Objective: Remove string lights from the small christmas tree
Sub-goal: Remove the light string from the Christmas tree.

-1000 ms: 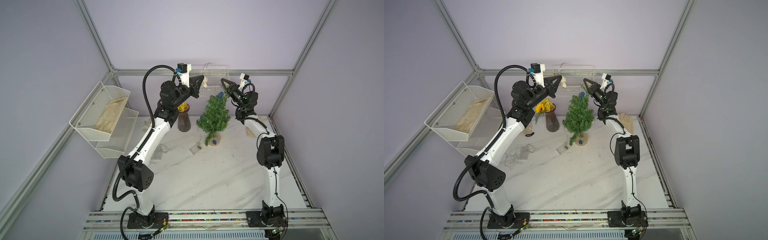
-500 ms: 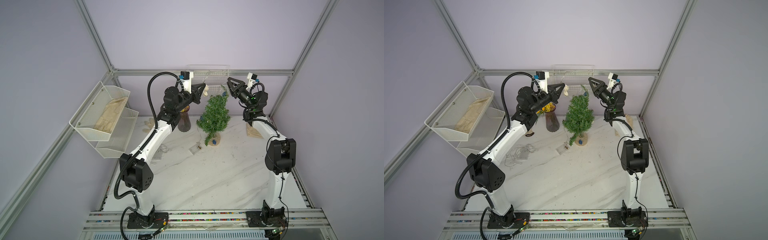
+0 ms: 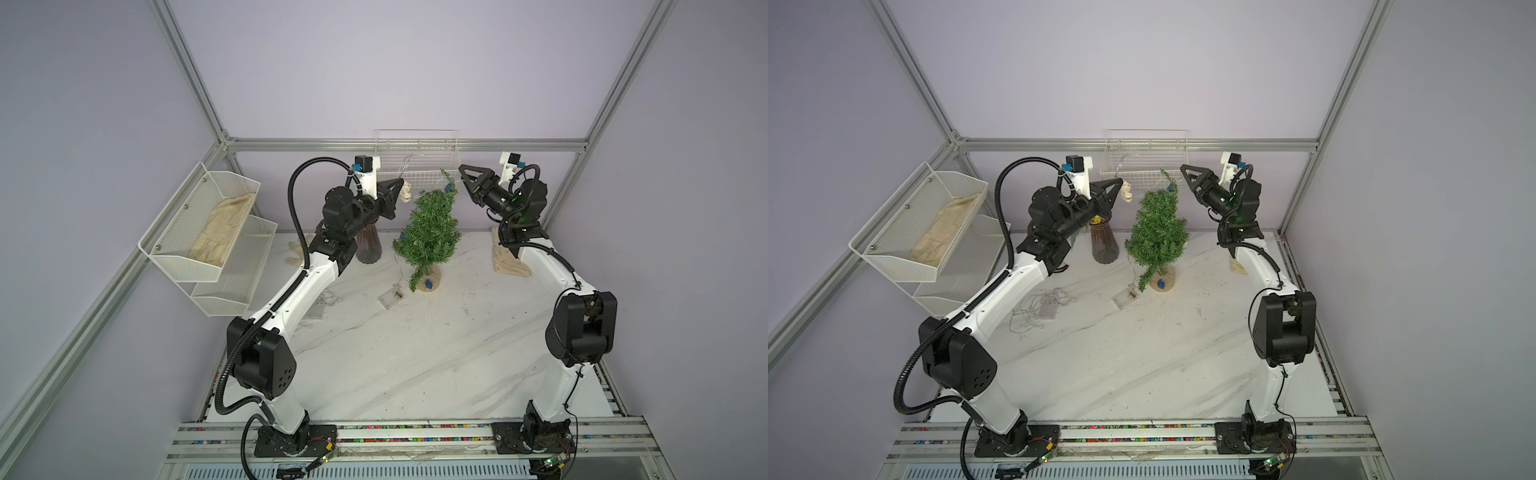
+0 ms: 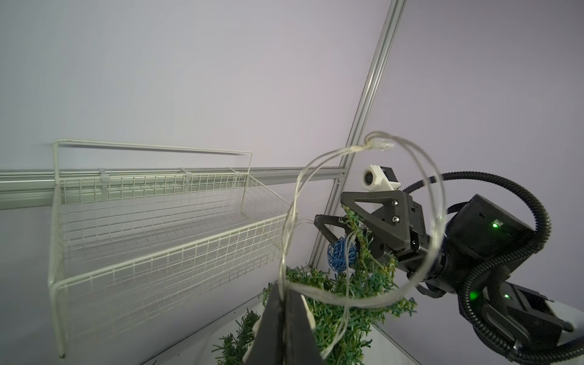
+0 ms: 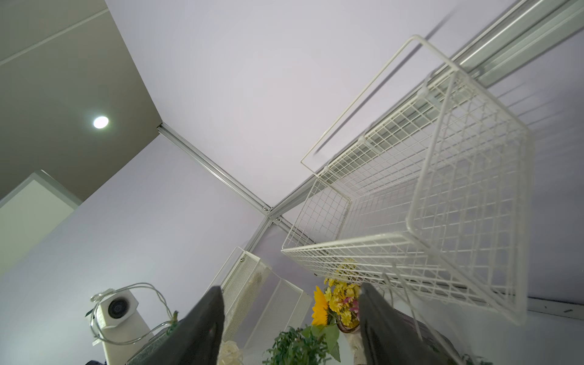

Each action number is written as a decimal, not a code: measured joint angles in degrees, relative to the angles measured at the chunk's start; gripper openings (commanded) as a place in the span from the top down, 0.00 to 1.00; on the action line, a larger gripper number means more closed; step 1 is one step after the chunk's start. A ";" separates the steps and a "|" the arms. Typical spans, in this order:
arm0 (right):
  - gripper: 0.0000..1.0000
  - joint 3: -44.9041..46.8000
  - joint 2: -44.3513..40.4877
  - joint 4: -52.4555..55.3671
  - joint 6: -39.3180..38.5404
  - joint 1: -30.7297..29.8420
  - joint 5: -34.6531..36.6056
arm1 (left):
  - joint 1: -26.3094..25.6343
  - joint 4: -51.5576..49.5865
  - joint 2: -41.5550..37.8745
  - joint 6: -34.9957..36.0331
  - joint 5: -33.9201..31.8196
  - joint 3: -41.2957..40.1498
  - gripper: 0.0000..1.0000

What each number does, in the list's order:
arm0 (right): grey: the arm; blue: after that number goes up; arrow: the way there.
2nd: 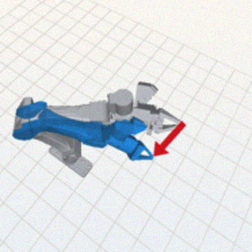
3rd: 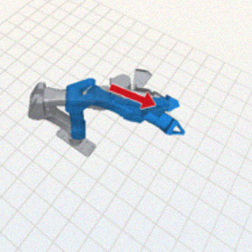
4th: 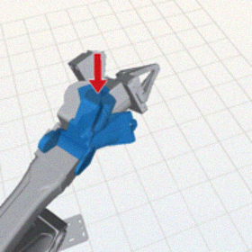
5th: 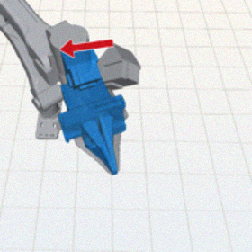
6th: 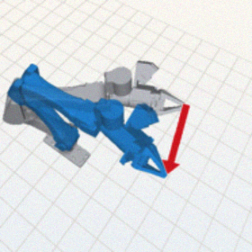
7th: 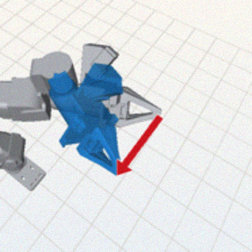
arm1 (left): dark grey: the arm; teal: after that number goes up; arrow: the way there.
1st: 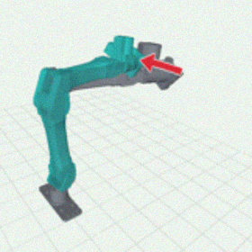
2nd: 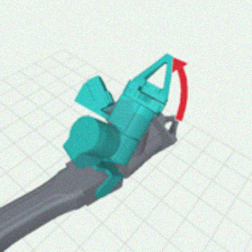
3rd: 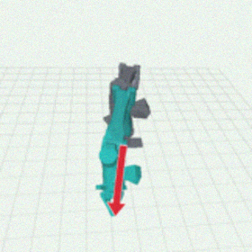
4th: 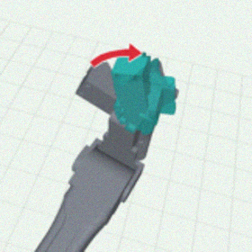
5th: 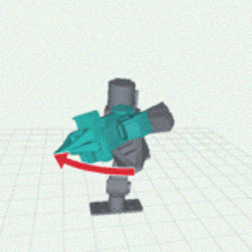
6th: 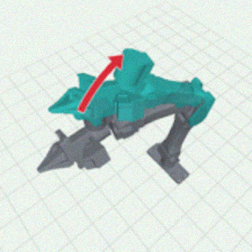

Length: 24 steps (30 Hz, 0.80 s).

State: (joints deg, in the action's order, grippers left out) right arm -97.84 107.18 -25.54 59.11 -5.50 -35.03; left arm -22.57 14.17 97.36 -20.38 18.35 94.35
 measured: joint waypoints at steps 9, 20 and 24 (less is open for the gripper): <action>0.29 7.96 -6.49 6.49 -8.22 0.15 5.25 | 0.09 0.09 -0.55 0.00 -0.76 -3.19 1.00; 0.27 12.63 -7.56 8.85 -11.69 0.50 6.86 | 0.11 -0.17 -0.55 0.44 -0.74 -5.97 1.00; 0.24 12.63 -7.74 8.90 -11.80 0.55 6.71 | 0.11 -0.13 -0.55 0.46 -0.74 -6.08 1.00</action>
State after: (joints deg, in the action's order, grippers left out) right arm -85.21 99.44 -16.64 47.31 -4.95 -28.32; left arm -22.46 14.04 96.82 -19.92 17.61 88.27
